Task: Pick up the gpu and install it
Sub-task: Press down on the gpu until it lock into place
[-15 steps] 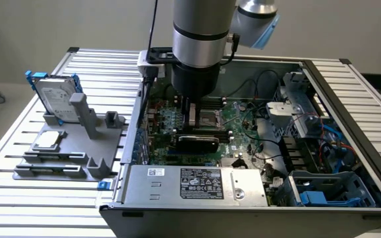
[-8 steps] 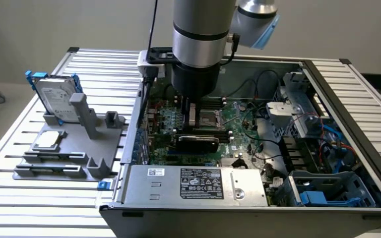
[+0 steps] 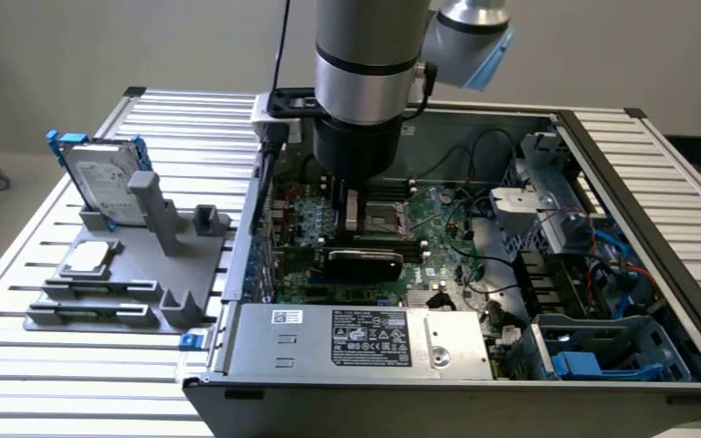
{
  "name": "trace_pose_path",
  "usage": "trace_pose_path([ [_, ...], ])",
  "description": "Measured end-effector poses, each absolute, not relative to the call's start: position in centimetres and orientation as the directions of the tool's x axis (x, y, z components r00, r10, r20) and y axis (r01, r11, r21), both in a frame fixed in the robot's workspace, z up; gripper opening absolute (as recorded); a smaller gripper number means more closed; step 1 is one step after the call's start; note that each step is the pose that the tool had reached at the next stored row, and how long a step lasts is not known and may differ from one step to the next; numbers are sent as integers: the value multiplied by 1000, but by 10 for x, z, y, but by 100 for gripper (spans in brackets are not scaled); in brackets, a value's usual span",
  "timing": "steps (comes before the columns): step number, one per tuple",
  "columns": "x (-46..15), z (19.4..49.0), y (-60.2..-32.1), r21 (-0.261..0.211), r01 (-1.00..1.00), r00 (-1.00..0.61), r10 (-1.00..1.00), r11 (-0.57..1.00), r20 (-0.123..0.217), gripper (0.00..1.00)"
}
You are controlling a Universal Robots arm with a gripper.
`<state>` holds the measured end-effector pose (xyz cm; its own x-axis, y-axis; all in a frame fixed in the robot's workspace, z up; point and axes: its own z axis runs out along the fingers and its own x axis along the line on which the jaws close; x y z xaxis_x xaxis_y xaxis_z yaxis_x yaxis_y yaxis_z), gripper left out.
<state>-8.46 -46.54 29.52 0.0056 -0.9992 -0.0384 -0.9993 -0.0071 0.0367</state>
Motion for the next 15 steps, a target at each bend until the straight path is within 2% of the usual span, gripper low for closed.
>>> trace_pose_path([
  [15, -89, 277, -458, 36, -999, 9, -999, -11, -38, 11],
])
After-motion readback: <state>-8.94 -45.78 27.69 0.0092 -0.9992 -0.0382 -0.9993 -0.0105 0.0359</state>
